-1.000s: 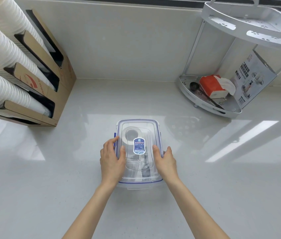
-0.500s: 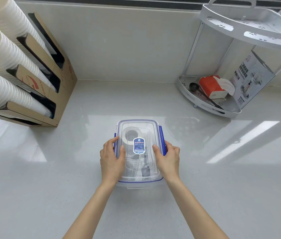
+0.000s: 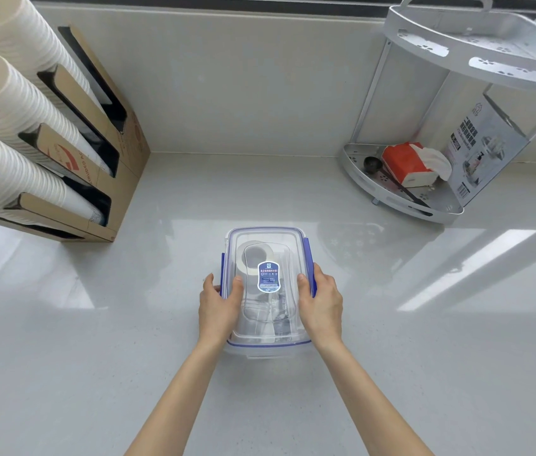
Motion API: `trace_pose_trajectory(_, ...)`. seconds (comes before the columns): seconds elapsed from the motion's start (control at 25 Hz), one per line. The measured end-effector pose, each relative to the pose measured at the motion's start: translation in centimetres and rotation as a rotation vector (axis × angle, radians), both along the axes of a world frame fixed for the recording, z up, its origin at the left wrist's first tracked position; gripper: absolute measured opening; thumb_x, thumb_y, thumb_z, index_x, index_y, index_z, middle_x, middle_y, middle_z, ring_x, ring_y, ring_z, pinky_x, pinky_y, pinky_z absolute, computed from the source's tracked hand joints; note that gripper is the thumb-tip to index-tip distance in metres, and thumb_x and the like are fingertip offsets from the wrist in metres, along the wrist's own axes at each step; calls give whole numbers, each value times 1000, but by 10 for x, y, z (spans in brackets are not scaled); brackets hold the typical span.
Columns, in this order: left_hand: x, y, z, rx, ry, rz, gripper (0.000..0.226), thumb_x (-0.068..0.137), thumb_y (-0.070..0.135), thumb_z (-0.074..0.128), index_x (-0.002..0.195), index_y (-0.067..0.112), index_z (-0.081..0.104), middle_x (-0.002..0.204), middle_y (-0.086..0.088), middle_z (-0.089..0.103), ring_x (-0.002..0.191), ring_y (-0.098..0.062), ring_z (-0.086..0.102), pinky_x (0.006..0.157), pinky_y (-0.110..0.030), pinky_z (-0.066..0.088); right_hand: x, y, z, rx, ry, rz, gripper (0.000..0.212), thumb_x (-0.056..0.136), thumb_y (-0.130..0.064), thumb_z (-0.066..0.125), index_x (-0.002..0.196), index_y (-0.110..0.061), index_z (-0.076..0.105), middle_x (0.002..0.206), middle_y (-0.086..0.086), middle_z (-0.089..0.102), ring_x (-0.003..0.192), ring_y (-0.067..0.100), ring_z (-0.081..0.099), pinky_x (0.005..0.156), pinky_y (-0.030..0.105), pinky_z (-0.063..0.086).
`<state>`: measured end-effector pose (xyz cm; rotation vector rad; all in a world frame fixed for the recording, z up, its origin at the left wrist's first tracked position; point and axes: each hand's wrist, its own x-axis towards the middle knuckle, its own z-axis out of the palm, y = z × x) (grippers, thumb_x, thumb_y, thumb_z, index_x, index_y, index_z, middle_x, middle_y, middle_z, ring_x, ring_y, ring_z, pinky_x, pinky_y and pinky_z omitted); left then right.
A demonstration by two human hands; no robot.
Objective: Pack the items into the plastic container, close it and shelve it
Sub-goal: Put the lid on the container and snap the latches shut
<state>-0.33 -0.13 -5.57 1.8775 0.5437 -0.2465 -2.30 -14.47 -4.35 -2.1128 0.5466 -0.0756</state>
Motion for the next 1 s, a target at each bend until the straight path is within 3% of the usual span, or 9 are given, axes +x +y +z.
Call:
trace_pose_trajectory(0.28, 2, 12, 0, -210, 91, 64, 70, 77, 41, 63, 132, 11, 33, 134, -11, 47, 117, -28, 49, 99, -38, 40, -2, -3, 0, 58, -4, 0, 44, 93, -30, 43, 135, -14, 40, 119, 13, 54, 107, 26, 53, 95, 34, 42)
trace_pose_trajectory(0.36, 5, 17, 2, -199, 77, 52, 61, 74, 40, 67, 123, 10, 47, 115, -8, 60, 98, -24, 58, 84, -34, 48, -2, -4, -1, 88, -6, 2, 45, 93, -31, 45, 135, -16, 41, 118, 13, 58, 106, 26, 54, 96, 34, 43)
trace_pose_trajectory(0.44, 2, 16, 4, -181, 12, 11, 38, 77, 39, 63, 104, 11, 61, 86, 1, 65, 77, -16, 58, 68, -27, 46, -4, -5, -1, 120, -10, -2, 45, 92, -31, 46, 135, -16, 40, 121, 12, 58, 110, 25, 54, 98, 34, 41)
trace_pose_trajectory(0.56, -4, 9, 4, -25, -102, -46, 23, 85, 41, 52, 75, 21, 58, 68, 5, 55, 69, -19, 52, 63, -28, 39, -4, -6, -1, 122, -11, -3, 46, 92, -32, 47, 135, -16, 40, 121, 11, 59, 108, 24, 55, 97, 33, 42)
trace_pose_trajectory(0.72, -3, 10, 4, 268, -204, -119, 37, 89, 42, 42, 55, 27, 39, 61, 3, 44, 61, -21, 44, 52, -28, 32, -4, -4, -3, 115, -9, -22, 47, 93, -32, 44, 136, -15, 37, 125, 12, 57, 113, 26, 53, 97, 32, 40)
trace_pose_trajectory(0.84, -2, 10, 4, 382, -207, -170, 38, 90, 42, 38, 55, 26, 37, 63, 1, 45, 65, -25, 46, 53, -30, 29, -5, -1, -3, 64, -2, -10, 47, 94, -32, 41, 137, -15, 35, 128, 12, 55, 115, 28, 51, 96, 33, 39)
trace_pose_trajectory(1.0, -2, 12, 1, 235, -172, -156, 26, 88, 45, 42, 78, 24, 52, 79, -1, 54, 76, -25, 52, 66, -31, 38, -6, -13, -2, 172, 52, 32, 50, 90, -37, 46, 137, -24, 34, 114, 5, 59, 100, 19, 53, 92, 31, 41)
